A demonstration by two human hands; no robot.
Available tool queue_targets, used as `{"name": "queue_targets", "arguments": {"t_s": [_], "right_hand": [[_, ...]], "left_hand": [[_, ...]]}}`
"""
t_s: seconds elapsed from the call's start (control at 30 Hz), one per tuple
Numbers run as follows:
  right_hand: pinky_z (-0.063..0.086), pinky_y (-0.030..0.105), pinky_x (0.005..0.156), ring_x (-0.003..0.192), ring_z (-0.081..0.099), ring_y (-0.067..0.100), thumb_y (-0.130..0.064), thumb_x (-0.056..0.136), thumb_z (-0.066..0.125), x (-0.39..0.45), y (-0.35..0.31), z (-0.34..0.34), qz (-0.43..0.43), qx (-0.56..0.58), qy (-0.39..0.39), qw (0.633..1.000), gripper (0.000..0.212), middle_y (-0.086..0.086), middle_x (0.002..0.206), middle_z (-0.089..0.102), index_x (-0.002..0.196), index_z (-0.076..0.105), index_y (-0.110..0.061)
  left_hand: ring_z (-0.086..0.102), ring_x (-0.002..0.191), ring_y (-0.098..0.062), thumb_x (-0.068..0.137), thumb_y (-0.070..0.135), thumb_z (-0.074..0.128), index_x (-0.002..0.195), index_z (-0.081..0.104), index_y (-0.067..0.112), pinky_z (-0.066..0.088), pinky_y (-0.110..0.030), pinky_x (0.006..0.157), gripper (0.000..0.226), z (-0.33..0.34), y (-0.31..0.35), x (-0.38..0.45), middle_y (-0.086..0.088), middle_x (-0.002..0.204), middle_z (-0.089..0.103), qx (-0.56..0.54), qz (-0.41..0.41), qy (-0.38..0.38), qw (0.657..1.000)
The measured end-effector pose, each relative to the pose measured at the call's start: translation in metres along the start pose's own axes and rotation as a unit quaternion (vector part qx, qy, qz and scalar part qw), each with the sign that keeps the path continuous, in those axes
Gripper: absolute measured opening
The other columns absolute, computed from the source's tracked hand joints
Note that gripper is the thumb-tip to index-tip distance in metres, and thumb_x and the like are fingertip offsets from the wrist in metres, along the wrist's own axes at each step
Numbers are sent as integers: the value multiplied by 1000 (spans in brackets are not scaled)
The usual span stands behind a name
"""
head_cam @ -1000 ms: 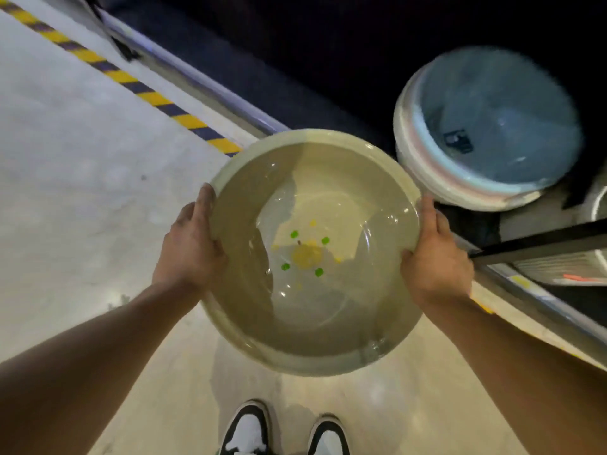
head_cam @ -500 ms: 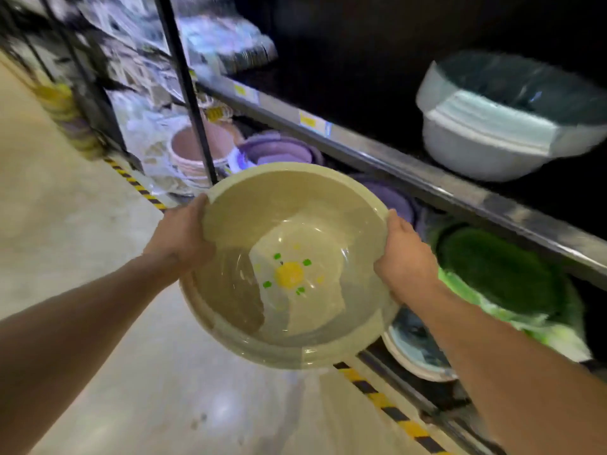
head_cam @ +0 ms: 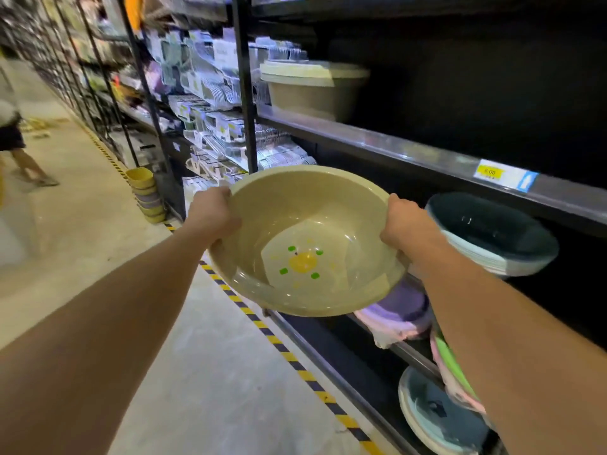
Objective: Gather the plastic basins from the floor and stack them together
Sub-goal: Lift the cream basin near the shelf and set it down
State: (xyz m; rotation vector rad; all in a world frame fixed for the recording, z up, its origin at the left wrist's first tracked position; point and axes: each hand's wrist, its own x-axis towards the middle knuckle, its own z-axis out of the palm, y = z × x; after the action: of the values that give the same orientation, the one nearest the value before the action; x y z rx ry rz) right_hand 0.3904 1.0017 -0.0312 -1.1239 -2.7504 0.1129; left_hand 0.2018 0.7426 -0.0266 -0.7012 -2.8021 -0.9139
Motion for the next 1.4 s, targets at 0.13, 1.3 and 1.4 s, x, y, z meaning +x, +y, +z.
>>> {"name": "queue_targets", "arguments": {"t_s": [0.13,1.3,1.4], "right_hand": [[47,40,71,100,59,32,-15,85,66,12,-14,-15,1,6,18,1000,57,12,112,55,136,40,-10],[45,36,76,108,59,35,-8,86,60,-336,-411,-19,-675,181,-100,709,36,13,112,59,120,53,-17],[45,35,72,104,61,35,-10,81,62,-436,-423,-29,-736,175,-99,647,39,13,106,61,118,52,-16]], "left_hand": [[60,78,-28,71,6,62,121,65,10,54,-32,66,50,-21,0,8,-11,93,62,-10,-5,8,1000],[66,98,-37,50,24,53,119,71,8,49,-39,89,73,-283,-95,-538,-24,104,71,195,-527,347,751],[65,94,-38,61,16,62,121,68,10,53,-45,88,60,-297,-79,-631,-23,98,70,203,-583,377,691]]}}
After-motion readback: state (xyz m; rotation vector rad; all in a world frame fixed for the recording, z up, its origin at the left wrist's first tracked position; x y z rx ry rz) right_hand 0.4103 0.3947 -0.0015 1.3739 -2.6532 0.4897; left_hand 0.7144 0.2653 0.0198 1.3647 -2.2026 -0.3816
